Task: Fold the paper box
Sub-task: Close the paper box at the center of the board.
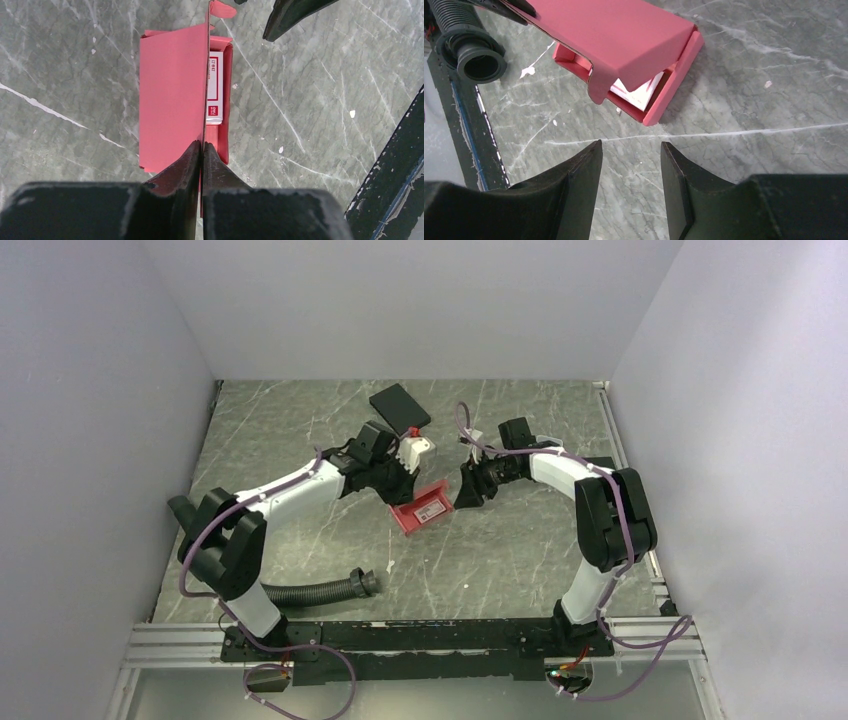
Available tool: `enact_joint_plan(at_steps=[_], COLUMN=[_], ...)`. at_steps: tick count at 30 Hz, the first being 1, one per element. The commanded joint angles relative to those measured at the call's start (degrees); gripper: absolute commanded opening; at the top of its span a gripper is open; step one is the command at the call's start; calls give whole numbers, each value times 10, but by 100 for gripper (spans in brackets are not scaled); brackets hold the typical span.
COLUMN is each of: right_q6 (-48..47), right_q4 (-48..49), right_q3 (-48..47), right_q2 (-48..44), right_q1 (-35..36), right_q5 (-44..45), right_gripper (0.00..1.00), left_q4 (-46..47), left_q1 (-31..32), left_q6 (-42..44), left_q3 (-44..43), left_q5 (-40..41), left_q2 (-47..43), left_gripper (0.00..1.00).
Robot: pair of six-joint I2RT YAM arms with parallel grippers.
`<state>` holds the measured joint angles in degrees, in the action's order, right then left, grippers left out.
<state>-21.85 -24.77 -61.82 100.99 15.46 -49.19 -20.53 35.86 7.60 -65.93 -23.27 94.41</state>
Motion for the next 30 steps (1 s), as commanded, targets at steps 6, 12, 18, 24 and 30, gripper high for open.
enact_joint_plan(at_steps=[6, 12, 18, 24, 30], right_q6=[53, 106, 132, 158, 186], right_q4=[39, 69, 103, 128, 155], right_q3=[-28, -35, -43, -50, -53], right_q2=[5, 17, 25, 38, 49], right_q1=[12, 38, 60, 68, 68], right_q5=[32, 84, 132, 184, 185], right_gripper=[50, 50, 50, 47, 44], left_q4=[-23, -19, -13, -11, -9], left_q1=[-26, -38, -48, -56, -66], left_q6=[-46, -61, -72, -91, -105], left_q3=[-30, -34, -33, -36, -38], left_q5=[-24, -34, -46, -54, -61], left_q2=[28, 31, 29, 30, 35], left_gripper=[13, 18, 21, 22, 22])
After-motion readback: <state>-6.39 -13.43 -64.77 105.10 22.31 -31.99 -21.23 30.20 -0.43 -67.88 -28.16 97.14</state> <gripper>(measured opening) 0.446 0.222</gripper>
